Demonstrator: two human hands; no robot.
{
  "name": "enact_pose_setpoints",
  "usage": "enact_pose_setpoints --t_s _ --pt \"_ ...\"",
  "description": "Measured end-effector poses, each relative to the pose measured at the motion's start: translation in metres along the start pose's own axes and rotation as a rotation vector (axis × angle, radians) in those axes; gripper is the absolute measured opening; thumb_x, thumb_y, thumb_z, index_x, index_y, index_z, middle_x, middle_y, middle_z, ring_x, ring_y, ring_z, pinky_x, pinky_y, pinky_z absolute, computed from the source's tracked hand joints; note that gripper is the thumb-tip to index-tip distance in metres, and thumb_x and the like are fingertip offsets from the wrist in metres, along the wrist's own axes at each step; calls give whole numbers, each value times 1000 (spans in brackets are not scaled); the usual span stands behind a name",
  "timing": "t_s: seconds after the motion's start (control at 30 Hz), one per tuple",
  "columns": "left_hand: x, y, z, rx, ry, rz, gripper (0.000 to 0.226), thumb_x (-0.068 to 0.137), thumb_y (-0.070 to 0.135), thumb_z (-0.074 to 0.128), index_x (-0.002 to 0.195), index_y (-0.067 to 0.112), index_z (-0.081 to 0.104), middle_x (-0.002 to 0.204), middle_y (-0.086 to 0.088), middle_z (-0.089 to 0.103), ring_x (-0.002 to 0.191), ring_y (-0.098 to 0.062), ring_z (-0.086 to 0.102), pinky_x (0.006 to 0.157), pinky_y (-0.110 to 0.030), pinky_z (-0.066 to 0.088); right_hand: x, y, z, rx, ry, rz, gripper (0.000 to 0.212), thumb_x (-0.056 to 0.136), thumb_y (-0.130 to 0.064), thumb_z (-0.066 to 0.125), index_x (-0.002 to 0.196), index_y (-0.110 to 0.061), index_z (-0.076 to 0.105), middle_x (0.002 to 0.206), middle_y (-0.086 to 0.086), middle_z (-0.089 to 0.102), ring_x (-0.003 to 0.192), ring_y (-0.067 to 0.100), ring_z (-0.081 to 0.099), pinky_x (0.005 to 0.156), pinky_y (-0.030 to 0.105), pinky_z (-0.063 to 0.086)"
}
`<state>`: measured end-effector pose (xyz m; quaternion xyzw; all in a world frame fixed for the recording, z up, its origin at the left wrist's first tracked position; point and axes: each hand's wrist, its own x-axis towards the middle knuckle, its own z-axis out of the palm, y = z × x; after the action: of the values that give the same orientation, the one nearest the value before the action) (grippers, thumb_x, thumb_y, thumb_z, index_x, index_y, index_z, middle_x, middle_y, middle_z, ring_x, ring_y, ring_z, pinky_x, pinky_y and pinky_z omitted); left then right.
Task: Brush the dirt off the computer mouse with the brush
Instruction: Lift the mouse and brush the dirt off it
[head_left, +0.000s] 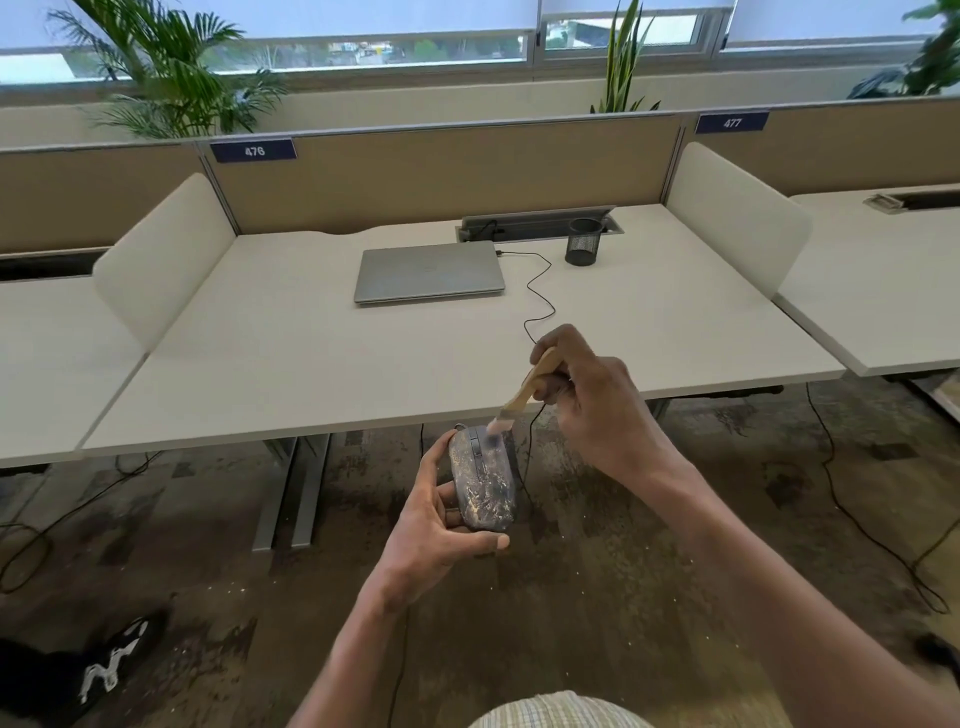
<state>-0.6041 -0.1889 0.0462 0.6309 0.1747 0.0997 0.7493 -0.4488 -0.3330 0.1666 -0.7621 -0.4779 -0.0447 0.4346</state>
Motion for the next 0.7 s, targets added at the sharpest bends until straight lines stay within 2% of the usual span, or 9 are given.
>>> enact_pose_setpoints --t_s 0.1,0.23,0.43,0.57,0.7 --pt "1 1 -1 -31 0 5 122 66 -23 83 153 41 27 119 -16 75 106 -37 75 82 -40 64 -1 7 4 66 30 86 32 92 16 51 108 -12 50 86 -4 64 83 2 68 71 11 54" --pt "1 2 -2 -45 7 13 120 67 -25 81 151 41 27 117 -12 76 106 -36 75 81 -39 64 -12 10 7 137 30 157 36 90 18 49 103 -16 49 89 3 67 82 4 69 71 12 55" --pt "3 2 -3 -40 2 22 122 64 -23 84 152 41 27 115 -11 77 102 -36 76 80 -38 64 -8 19 9 302 232 319 30 94 12 54 102 -17 50 89 7 68 73 8 73 67 17 58" --pt "4 4 -4 -37 10 34 123 64 -21 84 154 38 25 114 -12 77 102 -35 76 81 -37 64 -19 26 15 361 174 415 26 96 8 54 100 -17 49 92 10 68 75 13 74 70 26 62" --pt "3 3 -4 -12 15 31 124 63 -18 85 156 36 24 118 -16 74 104 -35 76 81 -36 63 -23 29 9 378 166 464 23 97 6 54 104 -15 50 94 11 69 76 14 75 71 30 63"
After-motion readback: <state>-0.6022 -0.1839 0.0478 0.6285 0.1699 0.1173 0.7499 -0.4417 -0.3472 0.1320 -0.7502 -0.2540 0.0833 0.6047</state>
